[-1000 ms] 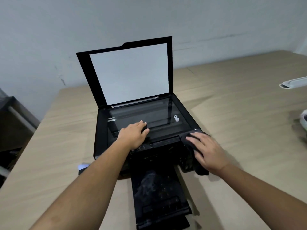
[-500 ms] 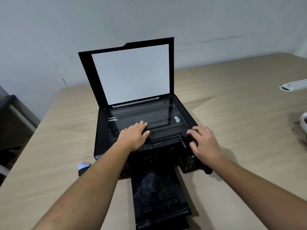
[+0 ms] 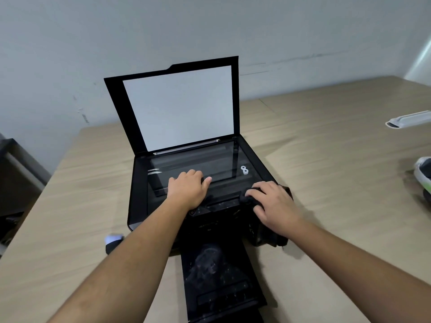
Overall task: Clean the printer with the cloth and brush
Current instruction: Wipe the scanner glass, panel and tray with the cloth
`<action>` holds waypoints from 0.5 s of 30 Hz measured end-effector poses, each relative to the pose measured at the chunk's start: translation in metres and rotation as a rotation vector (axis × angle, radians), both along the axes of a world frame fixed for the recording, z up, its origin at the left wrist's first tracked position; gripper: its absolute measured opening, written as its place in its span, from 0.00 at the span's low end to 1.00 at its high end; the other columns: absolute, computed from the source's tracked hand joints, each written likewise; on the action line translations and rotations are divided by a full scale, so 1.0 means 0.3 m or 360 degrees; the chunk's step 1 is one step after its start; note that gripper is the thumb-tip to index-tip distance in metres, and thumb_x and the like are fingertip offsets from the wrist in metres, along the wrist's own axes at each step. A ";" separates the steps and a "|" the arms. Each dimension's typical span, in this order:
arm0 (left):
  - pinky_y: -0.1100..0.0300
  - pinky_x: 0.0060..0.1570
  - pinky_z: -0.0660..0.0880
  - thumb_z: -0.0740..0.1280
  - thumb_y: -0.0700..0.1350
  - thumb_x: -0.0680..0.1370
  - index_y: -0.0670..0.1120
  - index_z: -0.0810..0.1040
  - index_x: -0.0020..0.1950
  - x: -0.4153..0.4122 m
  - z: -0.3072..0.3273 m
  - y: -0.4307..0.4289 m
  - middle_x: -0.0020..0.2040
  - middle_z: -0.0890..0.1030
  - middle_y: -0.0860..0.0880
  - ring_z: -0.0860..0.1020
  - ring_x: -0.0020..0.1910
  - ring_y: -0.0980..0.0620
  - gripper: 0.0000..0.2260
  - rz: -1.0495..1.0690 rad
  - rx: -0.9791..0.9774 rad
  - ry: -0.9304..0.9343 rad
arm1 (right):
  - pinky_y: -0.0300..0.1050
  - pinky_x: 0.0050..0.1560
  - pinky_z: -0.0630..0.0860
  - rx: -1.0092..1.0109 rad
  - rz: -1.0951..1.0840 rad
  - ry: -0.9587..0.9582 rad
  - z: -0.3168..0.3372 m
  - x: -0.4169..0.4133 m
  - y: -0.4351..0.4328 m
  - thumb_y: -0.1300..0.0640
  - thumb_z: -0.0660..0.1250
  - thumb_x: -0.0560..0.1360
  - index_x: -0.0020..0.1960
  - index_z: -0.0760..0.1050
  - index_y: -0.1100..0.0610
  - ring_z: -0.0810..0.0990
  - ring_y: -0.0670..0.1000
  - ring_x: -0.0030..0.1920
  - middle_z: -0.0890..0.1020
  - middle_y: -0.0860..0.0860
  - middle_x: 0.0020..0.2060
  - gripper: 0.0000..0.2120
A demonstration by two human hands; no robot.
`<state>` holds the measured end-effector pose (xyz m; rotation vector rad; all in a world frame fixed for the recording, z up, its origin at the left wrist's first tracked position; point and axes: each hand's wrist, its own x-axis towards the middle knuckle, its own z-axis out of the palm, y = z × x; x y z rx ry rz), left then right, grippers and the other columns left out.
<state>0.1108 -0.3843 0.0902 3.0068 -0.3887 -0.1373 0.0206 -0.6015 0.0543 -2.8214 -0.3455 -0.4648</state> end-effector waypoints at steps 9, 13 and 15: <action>0.49 0.57 0.67 0.50 0.58 0.81 0.48 0.74 0.54 0.053 0.004 0.002 0.58 0.76 0.50 0.72 0.61 0.47 0.19 0.0022 -0.0094 -0.0017 | 0.45 0.70 0.59 0.0128 -0.0140 0.0283 0.031 0.010 -0.095 0.60 0.61 0.73 0.66 0.70 0.52 0.69 0.50 0.68 0.72 0.49 0.67 0.21; 0.50 0.55 0.67 0.51 0.58 0.81 0.48 0.74 0.53 0.055 -0.005 0.001 0.57 0.76 0.51 0.72 0.59 0.47 0.18 0.0024 -0.0119 -0.0066 | 0.52 0.75 0.48 0.0098 -0.0242 0.0529 0.084 0.120 -0.079 0.58 0.57 0.77 0.68 0.66 0.53 0.64 0.49 0.71 0.69 0.51 0.70 0.19; 0.51 0.54 0.67 0.51 0.59 0.81 0.49 0.74 0.52 0.055 -0.009 0.003 0.56 0.76 0.51 0.72 0.59 0.48 0.18 0.0024 -0.0126 -0.0077 | 0.55 0.75 0.46 0.0081 -0.0254 0.0620 0.105 0.204 -0.062 0.58 0.55 0.78 0.67 0.66 0.54 0.68 0.51 0.69 0.71 0.51 0.69 0.18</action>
